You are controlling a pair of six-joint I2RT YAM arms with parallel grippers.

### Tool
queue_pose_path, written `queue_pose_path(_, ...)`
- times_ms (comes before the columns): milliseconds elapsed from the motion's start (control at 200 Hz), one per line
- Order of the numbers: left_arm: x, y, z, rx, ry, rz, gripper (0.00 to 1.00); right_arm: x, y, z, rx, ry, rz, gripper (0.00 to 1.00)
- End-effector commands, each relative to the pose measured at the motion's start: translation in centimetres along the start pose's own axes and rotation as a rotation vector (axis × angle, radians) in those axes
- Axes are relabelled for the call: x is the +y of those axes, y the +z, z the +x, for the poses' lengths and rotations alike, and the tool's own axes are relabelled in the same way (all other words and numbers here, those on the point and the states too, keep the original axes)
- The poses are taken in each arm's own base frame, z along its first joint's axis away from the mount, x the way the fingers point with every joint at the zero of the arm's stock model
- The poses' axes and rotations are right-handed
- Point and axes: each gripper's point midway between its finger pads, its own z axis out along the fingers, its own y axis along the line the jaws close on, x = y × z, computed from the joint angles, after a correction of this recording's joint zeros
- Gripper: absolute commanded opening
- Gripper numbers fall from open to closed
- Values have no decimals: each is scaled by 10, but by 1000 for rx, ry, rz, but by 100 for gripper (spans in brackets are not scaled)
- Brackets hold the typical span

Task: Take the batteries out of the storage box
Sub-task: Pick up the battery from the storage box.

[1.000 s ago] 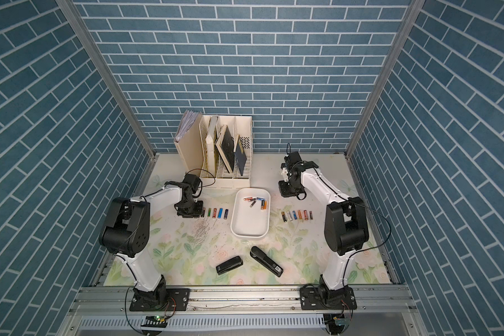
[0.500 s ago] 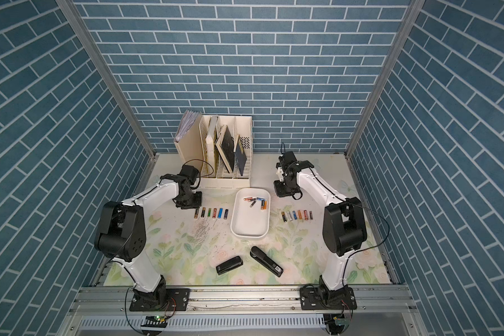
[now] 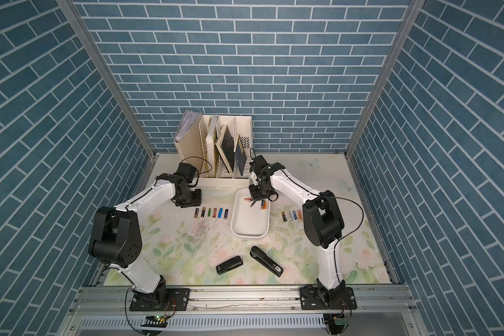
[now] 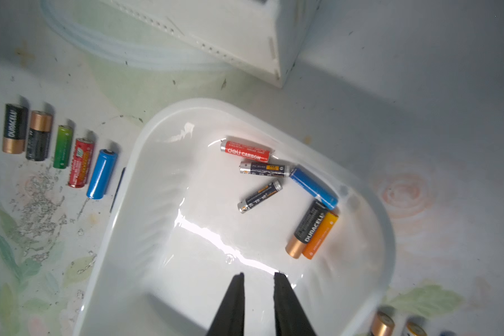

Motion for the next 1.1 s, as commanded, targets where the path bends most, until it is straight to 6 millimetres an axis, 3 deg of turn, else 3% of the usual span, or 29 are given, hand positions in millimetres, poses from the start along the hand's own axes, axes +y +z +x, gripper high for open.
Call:
queue_pose_path(0, -4, -3, 6, -1, -9, 25, 41, 0, 12, -6, -3, 35, 12, 23)
queue_pose_path(335, -9, 0, 13, 10, 3, 42, 42, 1, 41, -12, 5, 48, 23, 27)
queue_pose_path(630, -15, 2, 17, 15, 15, 48, 42, -1, 45, -23, -21, 69, 35, 34)
queue_pose_path(645, -15, 2, 17, 15, 15, 49, 42, -4, 57, -18, 4, 73, 43, 34)
queue_pose_path(710, -16, 3, 18, 18, 16, 50, 42, -5, 62, -15, 16, 76, 47, 34)
queue_pose_path(1095, -20, 5, 20, 22, 26, 52, 42, -8, 75, -5, 56, 55, 79, 34)
